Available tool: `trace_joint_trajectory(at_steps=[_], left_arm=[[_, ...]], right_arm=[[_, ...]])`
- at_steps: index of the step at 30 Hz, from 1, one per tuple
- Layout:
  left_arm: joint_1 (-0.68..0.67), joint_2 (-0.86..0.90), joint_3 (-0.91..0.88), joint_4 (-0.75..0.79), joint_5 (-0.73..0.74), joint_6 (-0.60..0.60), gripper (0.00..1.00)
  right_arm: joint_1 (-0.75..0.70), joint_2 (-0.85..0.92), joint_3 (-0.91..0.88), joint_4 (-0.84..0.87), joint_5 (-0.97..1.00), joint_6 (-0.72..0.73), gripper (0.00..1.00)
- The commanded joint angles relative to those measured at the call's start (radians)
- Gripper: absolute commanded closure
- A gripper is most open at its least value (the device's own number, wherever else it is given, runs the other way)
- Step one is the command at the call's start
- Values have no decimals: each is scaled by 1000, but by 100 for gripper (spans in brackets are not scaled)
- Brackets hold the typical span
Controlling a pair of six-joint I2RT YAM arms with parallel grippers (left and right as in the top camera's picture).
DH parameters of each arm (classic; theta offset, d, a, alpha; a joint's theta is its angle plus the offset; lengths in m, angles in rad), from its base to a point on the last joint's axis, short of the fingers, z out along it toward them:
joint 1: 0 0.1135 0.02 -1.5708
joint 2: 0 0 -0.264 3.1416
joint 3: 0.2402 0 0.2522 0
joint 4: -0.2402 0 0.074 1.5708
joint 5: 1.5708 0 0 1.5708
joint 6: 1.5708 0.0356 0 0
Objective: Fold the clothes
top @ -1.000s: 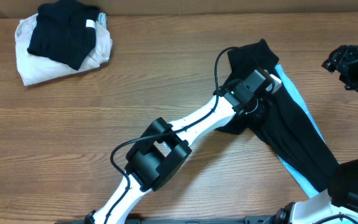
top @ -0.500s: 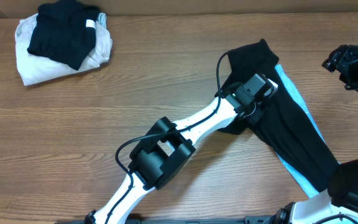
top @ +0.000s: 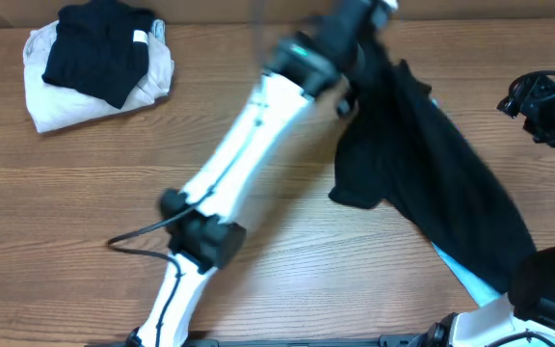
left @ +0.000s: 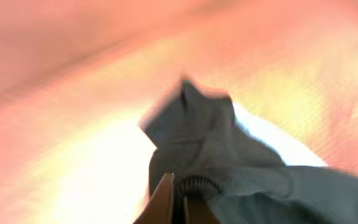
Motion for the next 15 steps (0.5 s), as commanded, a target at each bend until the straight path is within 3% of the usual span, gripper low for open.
trace_joint_trajectory(at_steps=[1, 10, 15], left_arm=[[78, -163, 220, -32, -29, -4, 96], [158, -349, 306, -47, -44, -2, 96], [158, -362, 304, -148, -44, 5, 96]], right_arm=[[3, 3, 10, -26, -1, -28, 37], [17, 3, -91, -57, -1, -50, 39], [91, 3, -320, 68, -14, -48, 51]])
